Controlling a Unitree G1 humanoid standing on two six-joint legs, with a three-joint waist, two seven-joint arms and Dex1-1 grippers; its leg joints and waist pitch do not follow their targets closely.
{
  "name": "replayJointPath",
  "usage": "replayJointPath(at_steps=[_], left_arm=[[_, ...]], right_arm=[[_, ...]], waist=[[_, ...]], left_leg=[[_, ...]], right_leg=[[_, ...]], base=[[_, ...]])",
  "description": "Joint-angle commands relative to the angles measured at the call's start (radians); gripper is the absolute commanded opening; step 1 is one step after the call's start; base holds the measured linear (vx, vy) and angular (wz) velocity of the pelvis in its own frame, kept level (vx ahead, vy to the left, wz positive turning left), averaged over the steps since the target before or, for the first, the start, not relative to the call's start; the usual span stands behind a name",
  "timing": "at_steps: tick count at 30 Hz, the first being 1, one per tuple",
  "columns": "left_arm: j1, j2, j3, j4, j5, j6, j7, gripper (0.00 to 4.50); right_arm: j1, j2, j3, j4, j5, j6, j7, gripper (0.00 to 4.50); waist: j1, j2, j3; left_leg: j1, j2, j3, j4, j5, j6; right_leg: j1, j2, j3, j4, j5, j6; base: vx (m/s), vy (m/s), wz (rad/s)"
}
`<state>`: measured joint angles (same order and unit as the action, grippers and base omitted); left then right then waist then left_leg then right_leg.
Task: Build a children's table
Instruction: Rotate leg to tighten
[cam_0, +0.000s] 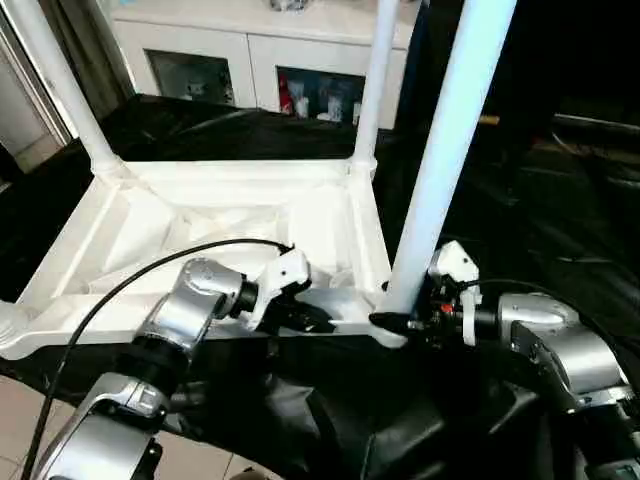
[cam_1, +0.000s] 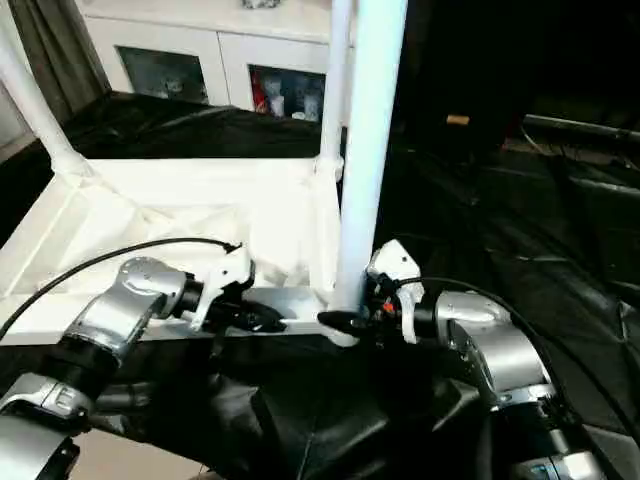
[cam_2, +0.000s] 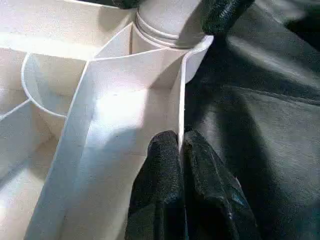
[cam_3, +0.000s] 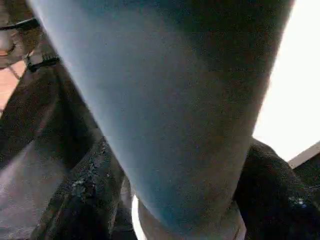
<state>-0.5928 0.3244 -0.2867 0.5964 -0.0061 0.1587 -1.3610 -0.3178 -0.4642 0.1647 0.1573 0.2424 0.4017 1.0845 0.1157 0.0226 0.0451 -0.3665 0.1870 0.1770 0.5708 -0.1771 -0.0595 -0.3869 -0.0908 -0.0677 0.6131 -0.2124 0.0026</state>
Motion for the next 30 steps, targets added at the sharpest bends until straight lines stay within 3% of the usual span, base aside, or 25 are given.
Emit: replayJointPath(at_steps=[1,2,4,5,6,7,8,11,13,14,15,16,17,19,22,24,27,30], left_arm=[[0.020,-0.012,-0.010,-0.032,-0.061,0.013,-0.055,0.00],[0.027,-0.007,-0.009,-0.045,-0.064,0.021,-0.061,0.00],[0.033,-0.005,-0.006,-0.056,-0.062,0.027,-0.065,0.00],[0.033,-0.005,-0.006,-0.056,-0.062,0.028,-0.065,0.00],[0.033,-0.009,-0.004,-0.054,-0.060,0.027,-0.053,0.00],[0.034,-0.011,-0.004,-0.056,-0.059,0.028,-0.045,0.00],[0.031,-0.016,-0.001,-0.053,-0.056,0.027,-0.030,0.00],[0.023,-0.023,0.008,-0.049,-0.056,0.038,-0.006,0.00],[0.013,-0.035,0.017,-0.036,-0.050,0.042,0.030,0.00],[0.001,-0.048,0.022,-0.012,-0.037,0.029,0.069,0.00],[-0.010,-0.059,0.026,0.014,-0.024,0.015,0.108,0.00],[-0.018,-0.066,0.028,0.030,-0.016,0.006,0.132,0.00],[-0.034,-0.080,0.032,0.060,0.001,-0.006,0.181,0.00],[-0.069,-0.113,0.042,0.120,0.024,-0.016,0.280,0.00],[-0.120,-0.180,0.058,0.184,0.047,-0.004,0.438,0.00],[-0.144,-0.223,0.062,0.212,0.060,0.004,0.530,0.00],[-0.159,-0.263,0.052,0.234,0.071,-0.002,0.568,0.00],[-0.160,-0.297,0.035,0.237,0.072,-0.026,0.552,0.00]], right_arm=[[-0.007,0.000,0.039,-0.009,0.002,0.016,0.026,2.77],[0.003,-0.004,0.040,-0.020,0.006,0.018,0.030,2.67],[0.013,-0.001,0.035,-0.025,0.012,0.021,0.029,2.46],[0.014,-0.001,0.034,-0.025,0.013,0.020,0.029,2.42],[0.019,0.003,0.027,-0.022,0.019,0.022,0.023,2.37],[0.020,0.004,0.025,-0.018,0.023,0.023,0.022,2.32],[0.023,0.010,0.024,-0.017,0.026,0.027,0.018,2.27],[0.028,0.020,0.033,-0.015,0.025,0.040,0.011,2.22],[0.026,0.040,0.040,0.002,-0.006,0.054,-0.045,2.18],[0.020,0.065,0.034,0.027,-0.037,0.056,-0.117,2.14],[0.013,0.090,0.020,0.052,-0.060,0.050,-0.186,2.13],[0.009,0.106,0.011,0.067,-0.073,0.045,-0.228,2.12],[0.000,0.139,-0.015,0.095,-0.087,0.043,-0.311,2.12],[-0.014,0.203,-0.074,0.144,-0.097,0.058,-0.466,2.04],[-0.038,0.299,-0.160,0.209,-0.106,0.076,-0.699,2.01],[-0.054,0.341,-0.188,0.237,-0.114,0.068,-0.790,1.99],[-0.070,0.374,-0.190,0.248,-0.127,0.050,-0.831,1.98],[-0.080,0.398,-0.156,0.243,-0.142,0.033,-0.812,1.98]], waist=[[0.010,-0.020,-0.056],[0.008,-0.023,-0.056],[0.010,-0.016,-0.058],[0.010,-0.017,-0.059],[0.009,-0.023,-0.059],[0.010,-0.021,-0.058],[0.010,-0.033,-0.058],[0.012,-0.022,-0.056],[0.012,-0.008,-0.056],[0.009,-0.012,-0.056],[0.003,-0.005,-0.055],[0.000,-0.011,-0.055],[0.001,-0.004,-0.056],[-0.007,-0.007,-0.051],[-0.007,-0.006,-0.053],[-0.009,-0.003,-0.054],[-0.007,-0.009,-0.056],[-0.001,-0.012,-0.058]], left_leg=[[0.004,0.046,-0.010,-0.057,-0.127,0.079],[0.005,0.046,-0.009,-0.057,-0.128,0.078],[0.004,0.046,-0.010,-0.056,-0.128,0.075],[0.005,0.045,-0.010,-0.056,-0.125,0.075],[0.004,0.044,-0.009,-0.056,-0.125,0.077],[0.004,0.043,-0.010,-0.055,-0.124,0.077],[0.003,0.043,-0.009,-0.056,-0.127,0.079],[0.005,0.045,-0.011,-0.058,-0.145,0.069],[0.007,0.046,-0.013,-0.060,-0.162,0.054],[0.006,0.045,-0.012,-0.060,-0.166,0.051],[0.006,0.041,-0.013,-0.063,-0.180,0.032],[0.005,0.039,-0.016,-0.066,-0.197,0.011],[0.006,0.039,-0.017,-0.066,-0.205,0.004],[0.014,0.037,-0.015,-0.068,-0.248,-0.014],[0.020,0.037,-0.018,-0.072,-0.272,-0.032],[0.022,0.038,-0.019,-0.074,-0.284,-0.041],[0.017,0.037,-0.018,-0.072,-0.253,-0.023],[0.012,0.034,-0.015,-0.067,-0.202,0.002]], right_leg=[[0.046,-0.067,0.045,-0.066,-0.110,-0.236],[0.045,-0.066,0.044,-0.066,-0.101,-0.240],[0.047,-0.065,0.044,-0.064,-0.074,-0.248],[0.047,-0.064,0.044,-0.063,-0.064,-0.249],[0.048,-0.064,0.043,-0.063,-0.060,-0.251],[0.048,-0.065,0.043,-0.063,-0.065,-0.251],[0.049,-0.065,0.043,-0.065,-0.077,-0.248],[0.046,-0.067,0.043,-0.068,-0.125,-0.238],[0.044,-0.066,0.045,-0.069,-0.133,-0.237],[0.044,-0.064,0.045,-0.071,-0.131,-0.236],[0.042,-0.062,0.045,-0.075,-0.145,-0.233],[0.048,-0.065,0.042,-0.077,-0.180,-0.223],[0.049,-0.067,0.043,-0.077,-0.193,-0.218],[0.040,-0.066,0.046,-0.089,-0.263,-0.201],[0.040,-0.065,0.046,-0.092,-0.285,-0.184],[0.037,-0.064,0.048,-0.091,-0.268,-0.182],[0.042,-0.062,0.049,-0.088,-0.203,-0.183],[0.047,-0.063,0.049,-0.082,-0.142,-0.187]], base=[[0.000,0.000,0.00],[0.000,0.000,0.00],[0.000,0.000,0.00],[0.000,0.000,0.00],[0.000,0.000,0.00],[0.000,0.000,0.00],[0.000,0.000,0.00],[0.000,0.000,0.00],[0.000,0.000,0.00],[0.000,0.000,0.00],[0.000,0.000,0.00],[0.000,0.000,0.00],[0.000,0.000,0.00],[0.000,0.000,0.00],[0.000,0.000,0.00],[0.000,0.000,0.00],[0.000,0.000,0.00],[0.000,0.000,0.00]])
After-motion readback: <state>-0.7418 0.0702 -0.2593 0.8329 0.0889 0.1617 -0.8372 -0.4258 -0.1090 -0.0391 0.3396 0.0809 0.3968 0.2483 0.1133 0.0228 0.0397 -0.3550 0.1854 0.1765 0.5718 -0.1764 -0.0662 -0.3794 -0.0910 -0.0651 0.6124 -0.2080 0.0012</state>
